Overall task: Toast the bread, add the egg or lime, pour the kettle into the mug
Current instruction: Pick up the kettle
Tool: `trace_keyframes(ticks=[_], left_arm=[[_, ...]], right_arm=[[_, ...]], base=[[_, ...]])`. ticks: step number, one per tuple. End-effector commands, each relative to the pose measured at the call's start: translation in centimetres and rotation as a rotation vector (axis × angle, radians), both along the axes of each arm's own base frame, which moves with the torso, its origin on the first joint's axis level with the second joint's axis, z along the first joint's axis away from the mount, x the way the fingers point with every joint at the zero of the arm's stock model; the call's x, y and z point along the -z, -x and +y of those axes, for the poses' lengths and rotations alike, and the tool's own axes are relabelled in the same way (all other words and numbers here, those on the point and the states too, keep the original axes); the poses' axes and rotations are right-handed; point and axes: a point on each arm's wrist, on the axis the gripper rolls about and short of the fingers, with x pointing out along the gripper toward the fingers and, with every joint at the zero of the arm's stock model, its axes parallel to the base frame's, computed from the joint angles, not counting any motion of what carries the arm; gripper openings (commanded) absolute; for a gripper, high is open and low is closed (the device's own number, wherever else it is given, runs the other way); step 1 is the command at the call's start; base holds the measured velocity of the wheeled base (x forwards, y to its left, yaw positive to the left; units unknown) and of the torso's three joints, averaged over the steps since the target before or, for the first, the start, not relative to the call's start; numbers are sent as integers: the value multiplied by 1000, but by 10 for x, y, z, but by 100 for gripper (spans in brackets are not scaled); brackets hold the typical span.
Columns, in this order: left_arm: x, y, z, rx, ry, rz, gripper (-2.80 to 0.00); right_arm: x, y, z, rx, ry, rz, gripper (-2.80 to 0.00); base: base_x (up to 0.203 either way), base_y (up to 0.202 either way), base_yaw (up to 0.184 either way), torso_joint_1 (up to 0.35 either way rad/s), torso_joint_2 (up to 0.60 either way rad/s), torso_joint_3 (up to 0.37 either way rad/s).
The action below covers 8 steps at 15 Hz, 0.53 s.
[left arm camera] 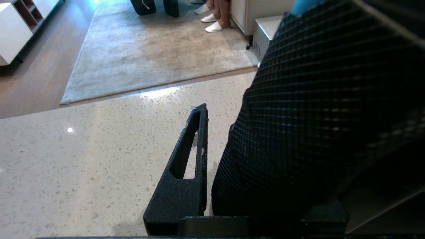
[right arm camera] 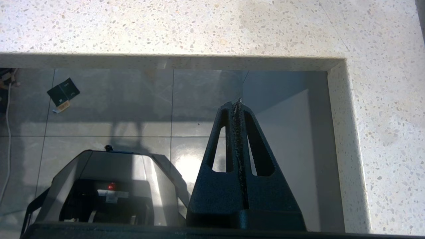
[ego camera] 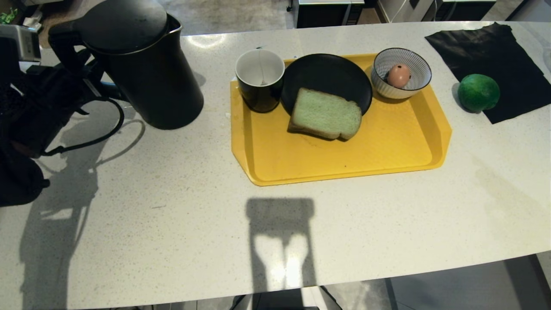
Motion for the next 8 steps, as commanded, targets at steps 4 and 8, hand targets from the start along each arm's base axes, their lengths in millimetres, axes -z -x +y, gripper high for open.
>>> trace_keyframes(ticks=[4, 8], left_arm=[[-20, 20, -3, -1, -2, -70, -280], [-39, 40, -5, -4, -11, -133, -280]], right_arm=[[0, 0, 0, -1, 1, 2, -280], [0, 0, 0, -1, 1, 2, -280]], base=[[0, 0, 0, 0, 0, 0], [0, 0, 0, 0, 0, 0]])
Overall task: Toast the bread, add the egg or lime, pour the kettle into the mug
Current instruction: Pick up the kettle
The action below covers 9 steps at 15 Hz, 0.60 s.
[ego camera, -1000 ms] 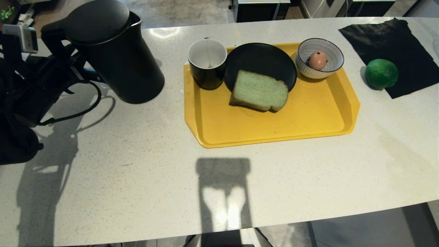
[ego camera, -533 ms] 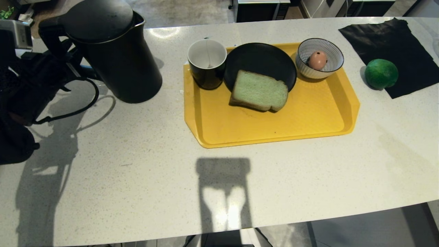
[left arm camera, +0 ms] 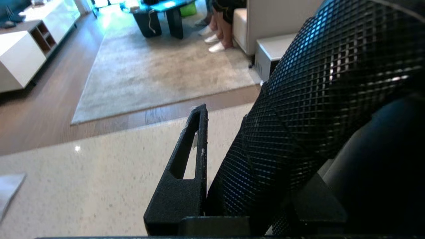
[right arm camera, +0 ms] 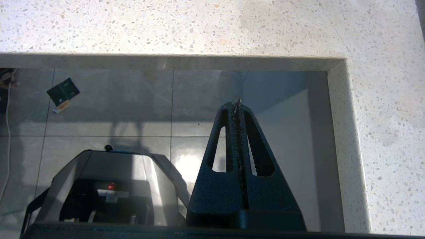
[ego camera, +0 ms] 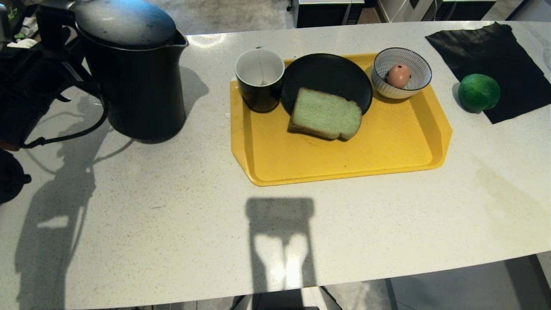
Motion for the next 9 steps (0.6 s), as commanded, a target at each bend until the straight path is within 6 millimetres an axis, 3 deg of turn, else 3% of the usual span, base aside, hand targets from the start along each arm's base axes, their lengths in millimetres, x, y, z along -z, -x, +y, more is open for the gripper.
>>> trace_keyframes(ticks=[1, 9], left_arm=[[-18, 19, -2, 1, -6, -66, -280], [-55, 70, -8, 4, -21, -199, -280]], right_arm=[[0, 0, 0, -1, 1, 1, -280], [0, 0, 0, -1, 1, 3, -280]], base=[[0, 0, 0, 0, 0, 0], [0, 0, 0, 0, 0, 0]])
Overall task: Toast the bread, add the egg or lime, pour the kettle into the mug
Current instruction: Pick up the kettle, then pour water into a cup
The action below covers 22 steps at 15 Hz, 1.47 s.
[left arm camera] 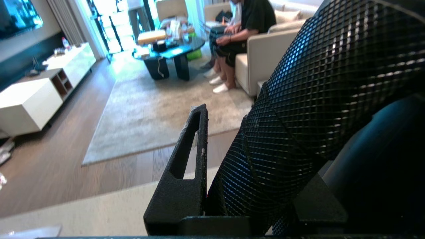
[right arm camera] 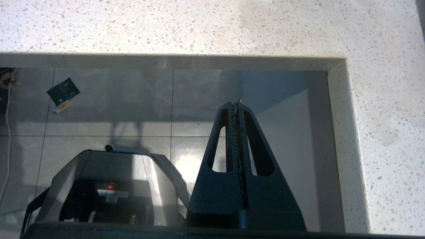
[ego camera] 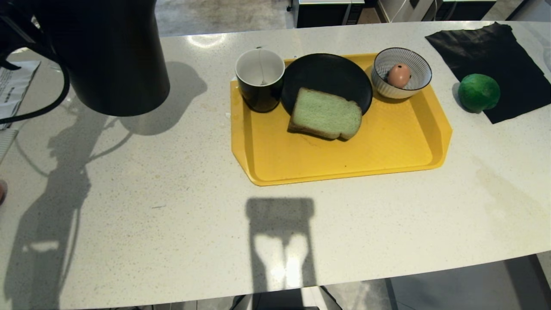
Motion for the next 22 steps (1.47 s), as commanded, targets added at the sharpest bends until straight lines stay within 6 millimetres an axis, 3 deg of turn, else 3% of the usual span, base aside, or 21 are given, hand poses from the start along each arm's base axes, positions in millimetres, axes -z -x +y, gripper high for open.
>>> trace_keyframes(ticks=[1, 14, 22], left_arm=[[-14, 22, -3, 4, -9, -64, -280], [-25, 53, -6, 16, 4, -91, -280], [-23, 50, -6, 22, 2, -71, -280]], right_arm=[[0, 0, 0, -1, 1, 3, -280], [0, 0, 0, -7, 9, 2, -280], [0, 0, 0, -4, 8, 1, -280]], base=[[0, 0, 0, 0, 0, 0], [0, 0, 0, 0, 0, 0], [0, 0, 0, 52, -96, -45]])
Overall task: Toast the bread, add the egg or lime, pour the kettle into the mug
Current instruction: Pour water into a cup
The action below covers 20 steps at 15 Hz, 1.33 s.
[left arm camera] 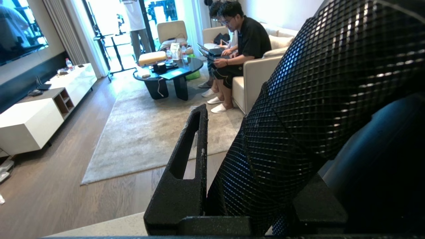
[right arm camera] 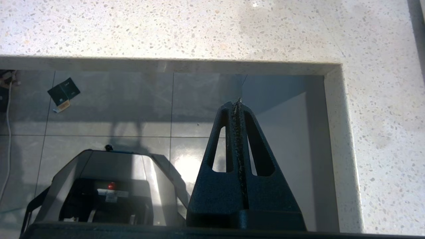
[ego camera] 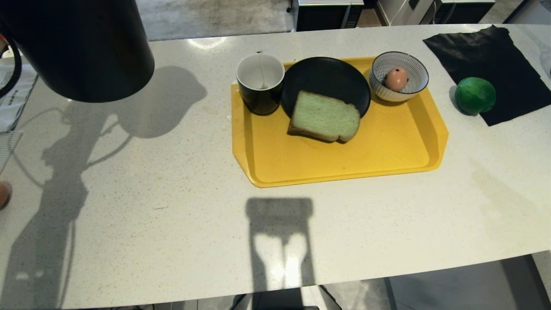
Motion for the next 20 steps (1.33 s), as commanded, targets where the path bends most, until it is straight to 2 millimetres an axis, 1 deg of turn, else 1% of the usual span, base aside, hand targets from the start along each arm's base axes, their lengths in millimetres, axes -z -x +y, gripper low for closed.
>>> trace_keyframes(ticks=[1, 7, 10, 12, 15, 19, 20], left_arm=[[0, 0, 0, 2, -1, 3, -280], [3, -6, 0, 5, -2, 20, -280], [6, -10, 1, 5, 2, 79, -280], [7, -10, 1, 1, 3, 119, -280], [-5, -1, -1, 6, -3, 141, -280], [-34, 9, -2, -7, -16, 117, -280], [-37, 9, -2, -10, -16, 138, -280]], right_arm=[[0, 0, 0, -1, 1, 1, -280], [0, 0, 0, -1, -1, 2, -280], [0, 0, 0, 1, -6, 2, -280], [0, 0, 0, 1, -6, 2, -280], [0, 0, 0, 1, -6, 2, -280], [0, 0, 0, 1, -6, 2, -280], [0, 0, 0, 1, -6, 1, -280]], base=[[0, 0, 0, 128, -251, -106], [0, 0, 0, 88, -166, -73], [0, 0, 0, 0, 0, 0], [0, 0, 0, 0, 0, 0], [0, 0, 0, 0, 0, 0], [0, 0, 0, 0, 0, 0], [0, 0, 0, 0, 0, 0]])
